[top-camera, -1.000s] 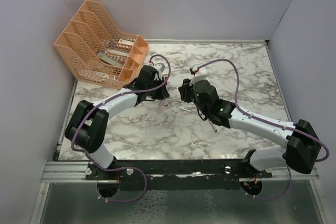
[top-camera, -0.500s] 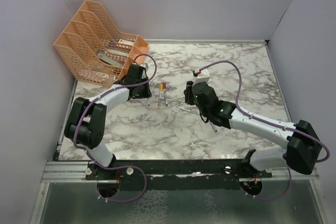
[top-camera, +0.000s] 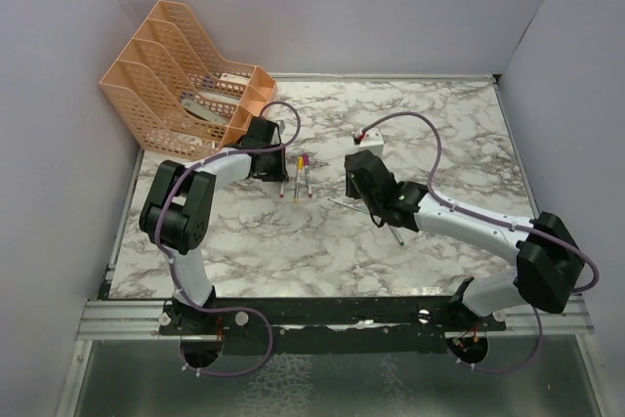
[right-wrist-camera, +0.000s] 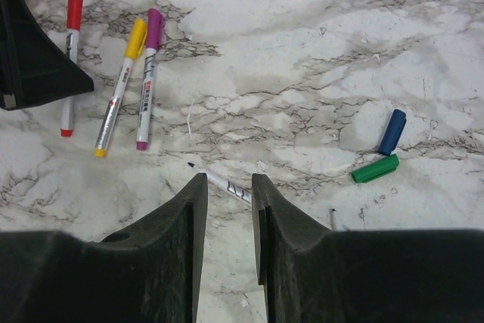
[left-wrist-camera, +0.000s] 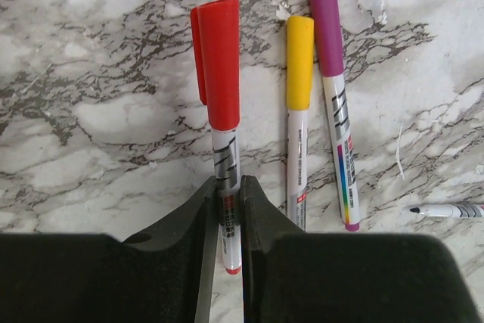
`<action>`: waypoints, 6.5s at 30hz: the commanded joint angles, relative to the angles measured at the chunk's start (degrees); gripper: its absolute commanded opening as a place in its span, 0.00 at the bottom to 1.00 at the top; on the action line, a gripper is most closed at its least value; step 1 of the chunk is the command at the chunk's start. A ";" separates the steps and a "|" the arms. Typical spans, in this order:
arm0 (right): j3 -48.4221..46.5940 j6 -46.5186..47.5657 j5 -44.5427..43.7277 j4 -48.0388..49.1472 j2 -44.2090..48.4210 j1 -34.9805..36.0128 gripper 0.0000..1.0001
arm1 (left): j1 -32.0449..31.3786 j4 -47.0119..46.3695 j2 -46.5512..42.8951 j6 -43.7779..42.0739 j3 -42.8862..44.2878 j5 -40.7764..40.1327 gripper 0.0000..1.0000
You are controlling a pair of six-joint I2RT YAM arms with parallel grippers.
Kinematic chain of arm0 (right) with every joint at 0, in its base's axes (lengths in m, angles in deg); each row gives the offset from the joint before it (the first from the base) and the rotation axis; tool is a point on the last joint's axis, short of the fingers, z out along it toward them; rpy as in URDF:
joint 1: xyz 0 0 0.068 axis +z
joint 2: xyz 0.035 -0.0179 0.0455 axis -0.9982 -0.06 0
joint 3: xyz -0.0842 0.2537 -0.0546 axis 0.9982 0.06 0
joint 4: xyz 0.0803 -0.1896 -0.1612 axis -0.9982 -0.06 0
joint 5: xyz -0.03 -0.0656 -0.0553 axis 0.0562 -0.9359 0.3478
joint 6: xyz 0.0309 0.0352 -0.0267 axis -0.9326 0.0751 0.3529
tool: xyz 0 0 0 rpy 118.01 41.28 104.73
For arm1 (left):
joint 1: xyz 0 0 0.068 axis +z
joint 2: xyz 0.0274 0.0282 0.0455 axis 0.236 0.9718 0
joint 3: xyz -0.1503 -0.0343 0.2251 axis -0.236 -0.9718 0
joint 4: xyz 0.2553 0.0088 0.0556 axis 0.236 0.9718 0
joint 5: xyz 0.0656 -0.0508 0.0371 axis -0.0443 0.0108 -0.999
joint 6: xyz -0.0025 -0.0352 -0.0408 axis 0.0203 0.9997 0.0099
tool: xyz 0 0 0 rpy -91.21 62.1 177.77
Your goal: Insert the pens into the pen caps
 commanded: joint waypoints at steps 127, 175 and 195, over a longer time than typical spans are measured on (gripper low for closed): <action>8.48 -5.96 28.81 25.95 9.47 -12.27 0.01 | -10.38 -36.03 -18.60 3.61 -10.78 32.06 0.39; 11.49 -6.41 29.33 29.76 11.77 -12.27 0.01 | -12.55 -45.41 -16.43 12.88 -13.72 31.31 0.39; 13.75 -9.81 32.23 33.60 10.99 -12.33 0.01 | -13.53 -46.56 -14.90 14.20 -13.02 29.23 0.33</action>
